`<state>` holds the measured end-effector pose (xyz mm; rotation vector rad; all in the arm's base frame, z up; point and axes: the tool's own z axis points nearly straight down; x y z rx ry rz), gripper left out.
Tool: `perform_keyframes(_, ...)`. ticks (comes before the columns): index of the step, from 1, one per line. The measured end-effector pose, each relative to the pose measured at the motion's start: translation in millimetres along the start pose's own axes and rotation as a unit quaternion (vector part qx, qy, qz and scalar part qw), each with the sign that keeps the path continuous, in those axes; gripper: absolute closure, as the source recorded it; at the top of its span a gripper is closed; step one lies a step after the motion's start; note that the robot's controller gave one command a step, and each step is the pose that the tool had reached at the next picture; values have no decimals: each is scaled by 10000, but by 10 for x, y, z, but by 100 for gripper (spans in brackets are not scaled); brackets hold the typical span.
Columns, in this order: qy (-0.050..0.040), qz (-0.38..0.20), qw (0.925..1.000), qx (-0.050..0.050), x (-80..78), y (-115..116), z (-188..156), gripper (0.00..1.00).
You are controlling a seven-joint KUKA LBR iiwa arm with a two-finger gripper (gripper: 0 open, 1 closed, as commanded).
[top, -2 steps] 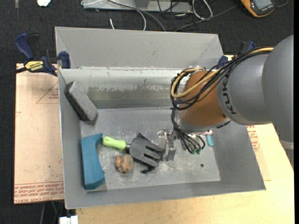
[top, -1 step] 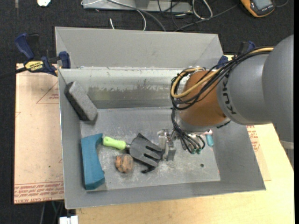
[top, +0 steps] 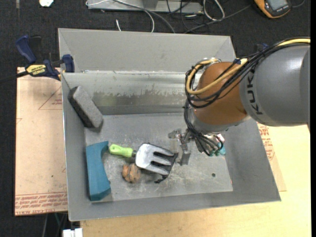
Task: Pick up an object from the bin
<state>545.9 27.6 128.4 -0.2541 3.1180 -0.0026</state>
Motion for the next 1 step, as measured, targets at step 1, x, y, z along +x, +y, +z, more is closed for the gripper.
perform_keyframes(1, 13, -319, 9995, -6, 61, 40, -673, 100)
